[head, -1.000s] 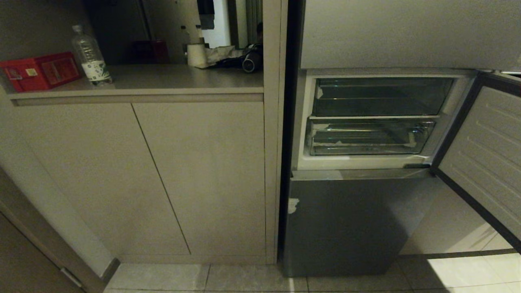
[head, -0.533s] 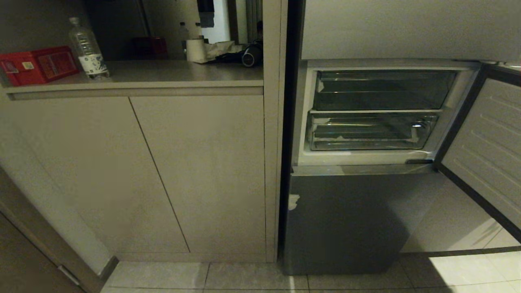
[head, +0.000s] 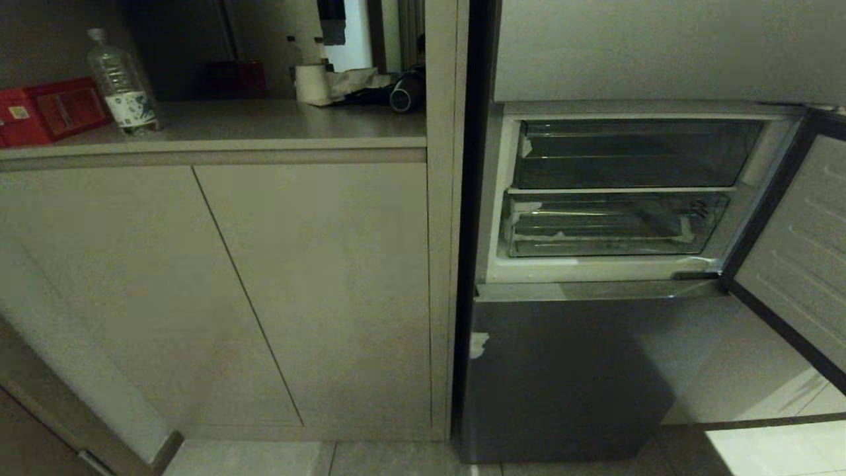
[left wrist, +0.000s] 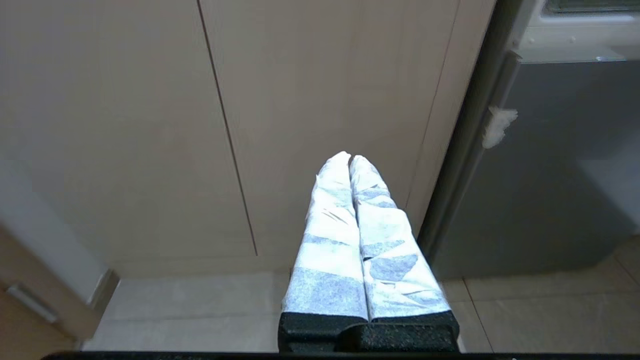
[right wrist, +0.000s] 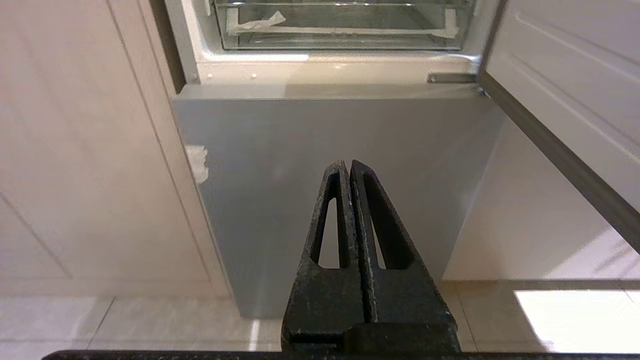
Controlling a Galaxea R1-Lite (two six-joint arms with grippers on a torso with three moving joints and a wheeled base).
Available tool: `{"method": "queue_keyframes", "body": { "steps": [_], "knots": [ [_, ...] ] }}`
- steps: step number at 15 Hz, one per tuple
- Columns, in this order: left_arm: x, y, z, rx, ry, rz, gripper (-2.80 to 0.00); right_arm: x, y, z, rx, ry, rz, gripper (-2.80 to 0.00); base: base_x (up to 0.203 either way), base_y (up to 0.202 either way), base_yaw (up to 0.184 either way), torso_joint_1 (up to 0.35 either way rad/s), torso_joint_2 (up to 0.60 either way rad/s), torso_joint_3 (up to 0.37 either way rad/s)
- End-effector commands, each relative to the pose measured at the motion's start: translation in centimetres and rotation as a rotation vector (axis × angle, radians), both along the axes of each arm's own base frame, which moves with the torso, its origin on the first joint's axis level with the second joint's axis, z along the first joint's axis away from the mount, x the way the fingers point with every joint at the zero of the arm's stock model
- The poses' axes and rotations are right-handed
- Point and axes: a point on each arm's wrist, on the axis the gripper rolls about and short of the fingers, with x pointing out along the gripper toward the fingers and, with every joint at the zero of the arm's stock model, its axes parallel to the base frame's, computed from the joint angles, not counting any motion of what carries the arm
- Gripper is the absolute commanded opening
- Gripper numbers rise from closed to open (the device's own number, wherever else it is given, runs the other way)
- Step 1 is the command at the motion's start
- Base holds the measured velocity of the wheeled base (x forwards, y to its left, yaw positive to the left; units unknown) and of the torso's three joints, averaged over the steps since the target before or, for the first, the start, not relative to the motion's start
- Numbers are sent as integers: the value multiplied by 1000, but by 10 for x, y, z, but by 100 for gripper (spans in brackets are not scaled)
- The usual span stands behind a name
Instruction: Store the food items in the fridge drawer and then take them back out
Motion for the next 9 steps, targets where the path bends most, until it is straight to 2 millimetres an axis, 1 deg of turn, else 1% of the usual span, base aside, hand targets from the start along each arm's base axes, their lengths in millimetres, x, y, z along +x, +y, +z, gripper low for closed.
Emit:
{"method": "queue_keyframes", "body": {
  "steps": [1,9],
  "knots": [
    [0,0,0,0,1,1,-280,2,0,-8,0,30,-1,-280,197,0,0,2,-2,2],
    [0,0,0,-2,1,1,-280,2,0,-9,-18,32,4,-280,192,0,-1,1,4,1]
  ]
}}
